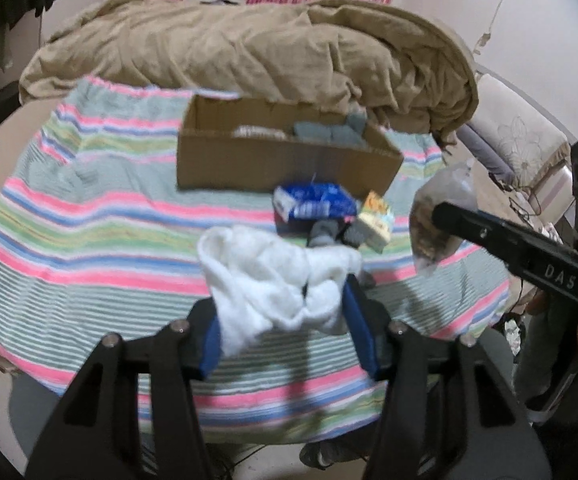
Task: Organize objects
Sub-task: 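Carry the white socks into the box with the left tool while the right tool places the snack bag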
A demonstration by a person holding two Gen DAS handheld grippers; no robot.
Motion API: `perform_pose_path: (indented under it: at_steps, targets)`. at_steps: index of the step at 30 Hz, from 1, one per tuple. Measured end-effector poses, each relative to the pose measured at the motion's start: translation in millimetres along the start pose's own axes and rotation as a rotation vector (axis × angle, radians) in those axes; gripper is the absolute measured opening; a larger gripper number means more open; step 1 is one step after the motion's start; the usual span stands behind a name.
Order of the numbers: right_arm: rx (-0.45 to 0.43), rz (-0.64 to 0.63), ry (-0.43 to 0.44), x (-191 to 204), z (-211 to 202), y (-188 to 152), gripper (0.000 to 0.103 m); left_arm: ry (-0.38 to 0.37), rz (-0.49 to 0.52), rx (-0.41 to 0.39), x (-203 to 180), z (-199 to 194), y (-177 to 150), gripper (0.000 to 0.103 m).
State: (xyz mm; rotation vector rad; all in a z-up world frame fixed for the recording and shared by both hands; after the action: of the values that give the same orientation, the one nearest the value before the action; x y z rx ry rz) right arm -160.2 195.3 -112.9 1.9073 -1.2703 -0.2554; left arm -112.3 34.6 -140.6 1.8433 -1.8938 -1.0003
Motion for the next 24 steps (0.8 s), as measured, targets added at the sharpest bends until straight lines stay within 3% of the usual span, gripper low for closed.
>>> perform_pose_path:
  at_steps: [15, 24]
  targets:
    - [-0.099, -0.022, -0.001, 8.4, -22.9, 60.6, 0.042, 0.021, -0.011, -0.112, 17.4, -32.5, 75.5, 0.054]
    - [-0.134, -0.042, -0.001, 8.7, -7.8, 103.5, 0.042, 0.004, -0.001, -0.157, 18.0, -20.3, 120.0, 0.054]
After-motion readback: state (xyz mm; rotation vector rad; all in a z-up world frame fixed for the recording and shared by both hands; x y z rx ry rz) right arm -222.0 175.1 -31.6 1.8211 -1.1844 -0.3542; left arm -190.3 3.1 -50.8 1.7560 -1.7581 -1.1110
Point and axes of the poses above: each gripper's, at about its wrist camera, not at the fingertips, and z roughly the way its jaws point, x to its left, y to its top, the point moved 7 cm from there along z, roughly the way its jaws point, and after that the axes turned 2 degrees about z, right-handed, at the moved point
